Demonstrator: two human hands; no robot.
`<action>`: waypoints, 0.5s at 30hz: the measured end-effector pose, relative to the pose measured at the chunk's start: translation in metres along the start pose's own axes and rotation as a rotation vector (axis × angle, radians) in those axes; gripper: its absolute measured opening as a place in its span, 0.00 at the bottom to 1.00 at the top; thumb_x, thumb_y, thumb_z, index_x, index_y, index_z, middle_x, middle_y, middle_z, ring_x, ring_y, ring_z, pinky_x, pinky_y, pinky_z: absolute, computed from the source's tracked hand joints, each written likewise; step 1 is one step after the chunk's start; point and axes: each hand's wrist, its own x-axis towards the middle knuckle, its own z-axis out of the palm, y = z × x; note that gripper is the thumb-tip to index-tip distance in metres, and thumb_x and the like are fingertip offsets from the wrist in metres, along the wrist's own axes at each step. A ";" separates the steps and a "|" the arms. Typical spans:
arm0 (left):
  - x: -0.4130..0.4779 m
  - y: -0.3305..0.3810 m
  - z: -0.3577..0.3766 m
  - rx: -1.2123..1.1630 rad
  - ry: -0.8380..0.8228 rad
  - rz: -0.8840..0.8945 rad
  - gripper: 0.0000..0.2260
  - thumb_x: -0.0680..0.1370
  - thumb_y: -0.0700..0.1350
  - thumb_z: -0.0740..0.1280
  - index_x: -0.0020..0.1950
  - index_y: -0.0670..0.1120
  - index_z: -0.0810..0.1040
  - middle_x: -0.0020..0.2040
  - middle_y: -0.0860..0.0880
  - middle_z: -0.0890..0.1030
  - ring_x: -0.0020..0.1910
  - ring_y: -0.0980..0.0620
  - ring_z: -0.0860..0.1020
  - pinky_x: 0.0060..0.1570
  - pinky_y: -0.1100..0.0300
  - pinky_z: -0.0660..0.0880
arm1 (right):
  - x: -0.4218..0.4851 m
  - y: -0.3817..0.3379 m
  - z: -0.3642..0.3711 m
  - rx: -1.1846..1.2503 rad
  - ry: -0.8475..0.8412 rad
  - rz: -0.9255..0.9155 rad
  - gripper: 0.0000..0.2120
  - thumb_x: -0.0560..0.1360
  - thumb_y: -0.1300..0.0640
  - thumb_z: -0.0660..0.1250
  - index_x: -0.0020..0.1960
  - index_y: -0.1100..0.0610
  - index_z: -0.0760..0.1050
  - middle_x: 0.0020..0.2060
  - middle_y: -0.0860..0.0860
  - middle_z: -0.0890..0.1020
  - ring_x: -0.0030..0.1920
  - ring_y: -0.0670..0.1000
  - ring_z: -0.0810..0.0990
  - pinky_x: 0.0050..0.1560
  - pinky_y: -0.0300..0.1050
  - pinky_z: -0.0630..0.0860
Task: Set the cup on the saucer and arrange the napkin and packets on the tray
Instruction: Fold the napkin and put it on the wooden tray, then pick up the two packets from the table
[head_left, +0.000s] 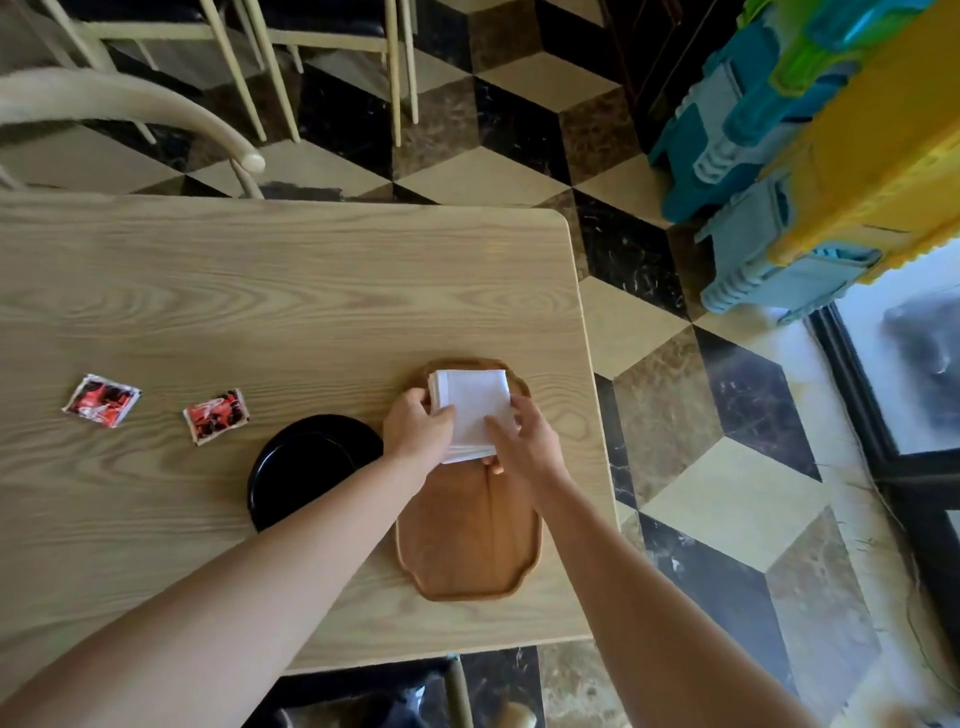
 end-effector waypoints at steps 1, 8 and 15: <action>0.003 0.000 0.001 0.020 0.012 0.028 0.09 0.74 0.46 0.66 0.52 0.44 0.79 0.47 0.47 0.84 0.46 0.44 0.81 0.45 0.53 0.78 | 0.003 0.002 0.001 -0.034 0.011 -0.025 0.22 0.76 0.54 0.65 0.69 0.55 0.68 0.50 0.53 0.80 0.34 0.53 0.83 0.33 0.46 0.81; 0.005 0.003 0.001 0.260 0.095 0.245 0.09 0.76 0.44 0.65 0.43 0.39 0.76 0.38 0.41 0.81 0.38 0.41 0.78 0.36 0.54 0.70 | 0.007 0.000 0.005 -0.341 0.082 -0.186 0.20 0.75 0.52 0.64 0.64 0.58 0.71 0.54 0.56 0.80 0.53 0.58 0.79 0.53 0.52 0.77; 0.003 0.002 0.000 0.500 0.125 0.323 0.11 0.77 0.48 0.68 0.47 0.41 0.74 0.47 0.42 0.77 0.47 0.42 0.76 0.42 0.54 0.67 | 0.010 0.005 0.001 -0.543 0.109 -0.158 0.21 0.77 0.44 0.63 0.67 0.50 0.71 0.57 0.54 0.75 0.55 0.58 0.77 0.49 0.50 0.74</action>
